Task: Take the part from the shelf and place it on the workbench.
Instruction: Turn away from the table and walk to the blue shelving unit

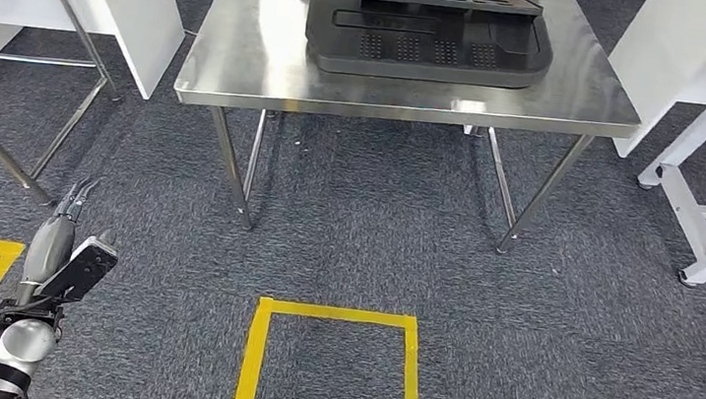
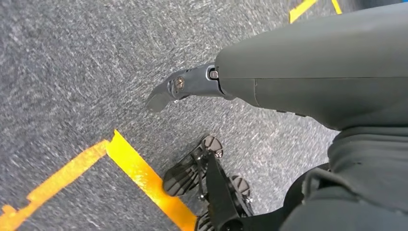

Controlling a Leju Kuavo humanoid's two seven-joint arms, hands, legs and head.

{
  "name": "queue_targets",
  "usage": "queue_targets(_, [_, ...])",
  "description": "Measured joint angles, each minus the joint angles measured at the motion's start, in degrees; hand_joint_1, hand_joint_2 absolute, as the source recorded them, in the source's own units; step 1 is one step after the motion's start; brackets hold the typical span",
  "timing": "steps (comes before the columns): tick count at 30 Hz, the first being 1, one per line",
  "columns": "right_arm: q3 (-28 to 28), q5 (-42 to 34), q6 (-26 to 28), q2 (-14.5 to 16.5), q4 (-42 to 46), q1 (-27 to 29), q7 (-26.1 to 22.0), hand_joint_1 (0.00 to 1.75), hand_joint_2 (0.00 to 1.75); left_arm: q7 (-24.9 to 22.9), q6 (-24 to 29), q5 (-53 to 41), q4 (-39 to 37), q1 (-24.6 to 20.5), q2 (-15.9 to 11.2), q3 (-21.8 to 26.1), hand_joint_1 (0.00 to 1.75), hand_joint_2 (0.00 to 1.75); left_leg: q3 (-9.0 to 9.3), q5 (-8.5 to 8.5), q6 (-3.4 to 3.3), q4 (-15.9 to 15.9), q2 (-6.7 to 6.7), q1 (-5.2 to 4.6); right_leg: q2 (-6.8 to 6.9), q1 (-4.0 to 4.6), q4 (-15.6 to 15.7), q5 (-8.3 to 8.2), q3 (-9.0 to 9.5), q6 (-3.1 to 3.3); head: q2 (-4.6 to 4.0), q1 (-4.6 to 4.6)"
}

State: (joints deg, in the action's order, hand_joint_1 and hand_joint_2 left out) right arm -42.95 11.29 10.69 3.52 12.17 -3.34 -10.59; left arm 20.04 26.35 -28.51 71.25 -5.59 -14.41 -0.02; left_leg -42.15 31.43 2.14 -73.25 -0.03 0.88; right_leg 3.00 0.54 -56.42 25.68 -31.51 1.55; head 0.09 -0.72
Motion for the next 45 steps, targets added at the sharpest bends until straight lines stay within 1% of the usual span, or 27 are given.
queue_targets(2, [0.00,0.06,0.00,0.11,-0.01,-0.05,0.01,0.00,0.00,0.14,0.02,0.33,-0.02,0.16,0.01,0.19,0.00,0.00,4.23,-2.83,0.15,6.33,1.69,0.06,1.45,0.08,-0.29,0.10,-0.03,-0.15,0.00,-0.01])
queue_targets(4, [0.01,0.14,0.00,0.17,-0.01,-0.13,0.03,0.00,0.00,0.40,0.17,0.63,0.01,0.23,0.02,0.37,0.00,0.00,7.92,-4.66,-0.33,12.44,3.73,-0.14,2.64,0.56,-0.81,0.39,-0.13,-0.57,0.00,0.06])
queue_targets(5, [0.01,0.15,0.00,0.18,0.00,-0.20,0.04,0.00,0.00,0.60,0.33,0.83,0.03,0.40,0.04,0.50,0.00,0.00,8.52,-4.87,-0.80,13.71,4.17,-0.28,3.17,0.81,-1.02,0.50,-0.19,-0.83,0.00,0.15])
queue_targets(8, [0.01,0.20,0.03,0.19,0.00,-0.36,0.05,0.00,0.00,1.71,1.32,2.49,0.11,1.60,0.30,1.45,0.00,0.00,7.98,-5.46,-2.28,14.04,2.18,-0.30,4.19,0.84,-1.33,0.65,-0.48,-1.42,0.00,0.32])
queue_targets(10, [0.00,0.35,0.12,0.30,-0.01,-0.29,0.02,0.00,0.00,3.63,2.69,4.99,0.09,2.42,1.17,2.89,0.00,0.00,7.55,-6.02,-3.11,14.27,1.01,0.03,1.69,0.44,-4.03,2.44,-1.78,-1.76,0.00,0.49])
queue_targets(12, [0.00,0.53,0.26,0.42,-0.02,-0.11,-0.02,0.00,0.00,6.12,4.04,7.20,-0.10,3.14,2.68,4.80,0.00,0.00,6.85,-6.55,-3.67,14.29,-0.29,0.17,-1.63,-0.08,-11.12,6.08,-4.90,-1.74,0.00,0.74])
queue_targets(14, [0.00,0.63,0.35,0.44,-0.02,0.02,-0.03,0.00,0.00,7.73,4.62,8.02,-0.49,4.10,3.99,6.43,0.00,0.00,6.09,-7.08,-3.74,14.27,-1.90,0.18,-2.61,-0.43,-17.55,8.63,-7.58,-1.99,0.00,0.76])
queue_targets(15, [0.00,0.66,0.37,0.45,-0.02,0.03,-0.03,0.00,0.00,8.09,4.71,8.14,-0.68,4.53,4.40,7.02,0.00,0.00,5.81,-7.33,-3.65,14.27,-2.63,0.19,-2.72,-0.54,-18.41,8.84,-7.81,-2.29,0.00,0.76])
queue_targets(17, [0.00,0.67,0.37,0.45,-0.02,0.00,-0.03,0.00,0.00,8.27,4.76,8.25,-0.95,4.94,4.86,7.71,0.00,0.00,5.47,-7.72,-3.42,14.27,-3.86,0.25,-2.99,-0.69,-15.10,7.48,-5.86,-2.97,0.00,0.75])
queue_targets(19, [0.00,0.73,0.38,0.45,-0.02,-0.06,-0.04,0.00,0.00,8.37,4.91,8.74,-1.16,5.02,5.34,8.37,0.00,0.00,5.21,-8.15,-3.02,14.26,-5.16,0.37,-4.83,-0.79,-7.44,5.12,-1.63,-3.37,0.00,0.76])
queue_targets(20, [0.00,0.83,0.43,0.48,-0.02,-0.10,-0.06,0.00,0.00,8.85,5.11,9.50,-1.51,5.01,5.80,9.06,0.00,0.00,5.08,-8.41,-2.70,14.28,-5.94,0.35,-5.92,-0.74,-3.63,3.99,0.38,-3.32,0.00,0.75])
queue_targets(22, [-0.02,1.05,0.63,0.59,-0.02,-0.25,-0.13,0.00,0.00,11.46,5.80,12.05,-3.15,4.95,7.06,11.27,0.00,0.00,4.92,-8.93,-1.99,14.54,-7.12,0.30,-7.01,-0.43,-0.72,3.21,1.83,-2.73,0.00,0.71])
queue_targets(24, [-0.07,1.20,0.88,0.80,-0.02,-0.38,-0.26,0.00,0.00,15.52,6.25,15.79,-6.28,4.93,8.71,14.85,0.00,0.00,4.73,-9.40,-1.28,14.86,-7.71,0.35,-5.82,-0.36,-0.56,2.65,2.03,-1.93,0.00,0.72])
queue_targets(25, [-0.14,1.27,1.01,0.91,-0.01,-0.39,-0.34,0.00,0.00,17.24,6.05,17.99,-8.24,4.94,9.53,16.95,0.00,0.00,4.42,-9.09,-1.06,14.46,-6.88,0.32,-5.19,-0.48,-0.40,2.33,2.12,-1.48,0.00,0.66])
queue_targets(26, [-0.25,1.36,1.14,1.01,-0.01,-0.33,-0.41,0.00,0.00,18.43,5.30,20.44,-10.42,4.74,10.33,19.24,0.00,0.00,3.65,-7.95,-0.91,12.98,-5.33,0.27,-4.45,-0.63,-0.22,1.99,2.17,-1.02,0.00,0.48])
queue_targets(28, [-0.50,1.52,1.39,1.20,-0.01,-0.07,-0.48,0.00,0.00,19.47,2.44,26.00,-15.98,3.89,11.75,23.77,0.00,0.00,0.83,-3.76,-0.64,6.68,-1.69,0.17,-2.83,-0.57,-0.11,1.65,1.94,-0.47,0.00,0.06])
queue_targets(30, [-0.73,1.65,1.52,1.40,-0.02,0.17,-0.46,0.00,0.00,19.63,0.40,29.77,-22.11,3.25,12.78,28.14,0.00,0.00,-1.91,-0.33,-0.25,-0.23,-0.33,0.28,-1.16,-0.33,-0.16,1.60,1.62,-0.36,0.00,-0.12])
queue_targets(31, [-0.82,1.75,1.58,1.52,-0.02,0.21,-0.44,0.00,0.00,19.66,0.23,30.71,-25.34,3.19,13.13,30.23,0.00,0.00,-2.01,-0.09,-0.15,-1.39,-0.15,0.32,-0.36,-0.26,-0.19,1.61,1.52,-0.37,0.00,-0.13])
queue_targets(33, [-0.93,2.02,1.70,1.82,-0.02,0.16,-0.33,0.00,0.00,19.70,0.60,31.58,-31.67,2.95,13.52,33.84,0.00,0.00,1.19,-2.24,-0.15,2.70,0.59,0.34,1.17,-0.23,-0.23,1.68,1.62,-0.43,0.00,-0.16])
queue_targets(35, [-0.96,2.24,1.80,2.06,-0.02,0.02,-0.23,0.00,0.00,19.74,0.79,32.20,-37.38,2.49,13.88,37.01,0.00,0.00,6.04,-4.63,-0.45,10.39,2.98,0.20,2.64,0.11,-0.44,2.00,1.68,-0.82,0.00,-0.16])
queue_targets(36, [-0.96,2.31,1.82,2.13,-0.02,-0.06,-0.20,0.00,0.00,19.78,0.89,32.34,-39.66,2.29,14.09,38.22,0.00,0.00,7.48,-5.16,-0.72,12.82,3.67,0.08,3.32,0.35,-0.54,2.22,1.62,-1.11,0.00,-0.04])
queue_targets(37, [-0.96,2.36,1.85,2.16,-0.02,-0.17,-0.19,0.00,0.00,19.82,0.97,32.39,-41.53,2.13,14.29,39.15,0.00,0.00,8.05,-5.24,-1.03,13.96,3.88,-0.08,3.96,0.57,-0.58,2.40,1.56,-1.40,0.00,0.11])
queue_targets(39, [-0.97,2.46,1.89,2.21,-0.02,-0.49,-0.18,0.00,0.00,19.74,1.23,32.38,-44.44,1.95,14.52,40.51,0.00,0.00,7.82,-5.48,-1.78,14.16,2.34,-0.27,5.03,0.56,-0.55,2.57,1.87,-1.89,0.00,0.35])
queue_targets(40, [-0.98,2.54,1.91,2.24,-0.02,-0.65,-0.16,0.00,0.00,19.31,1.45,32.32,-45.68,1.85,14.57,41.03,0.00,0.00,7.67,-5.68,-2.17,14.28,1.65,-0.22,4.34,0.38,-0.93,2.87,1.82,-2.15,0.00,0.39])
queue_targets(42, [-0.98,2.83,1.97,2.28,-0.02,-0.67,-0.03,0.00,0.00,16.68,1.74,32.68,-48.20,1.31,14.68,42.08,0.00,0.00,7.30,-6.19,-2.97,14.50,0.35,0.06,0.97,-0.05,-4.45,4.99,0.35,-2.37,0.00,0.48])
queue_targets(43, [-0.99,2.97,2.01,2.31,-0.02,-0.59,0.11,0.00,0.00,14.70,1.81,32.97,-49.44,1.03,14.83,42.68,0.00,0.00,7.03,-6.39,-3.25,14.51,-0.33,0.11,-1.00,-0.25,-7.96,6.80,-1.27,-2.29,0.00,0.54])
queue_targets(45, [-1.04,3.16,2.15,2.34,-0.03,-0.42,0.43,0.00,0.00,10.74,2.33,32.87,-51.62,0.86,15.27,43.66,0.00,0.00,6.48,-6.74,-3.54,14.49,-1.78,0.10,-2.49,-0.49,-15.46,9.98,-4.66,-2.19,0.00,0.57])
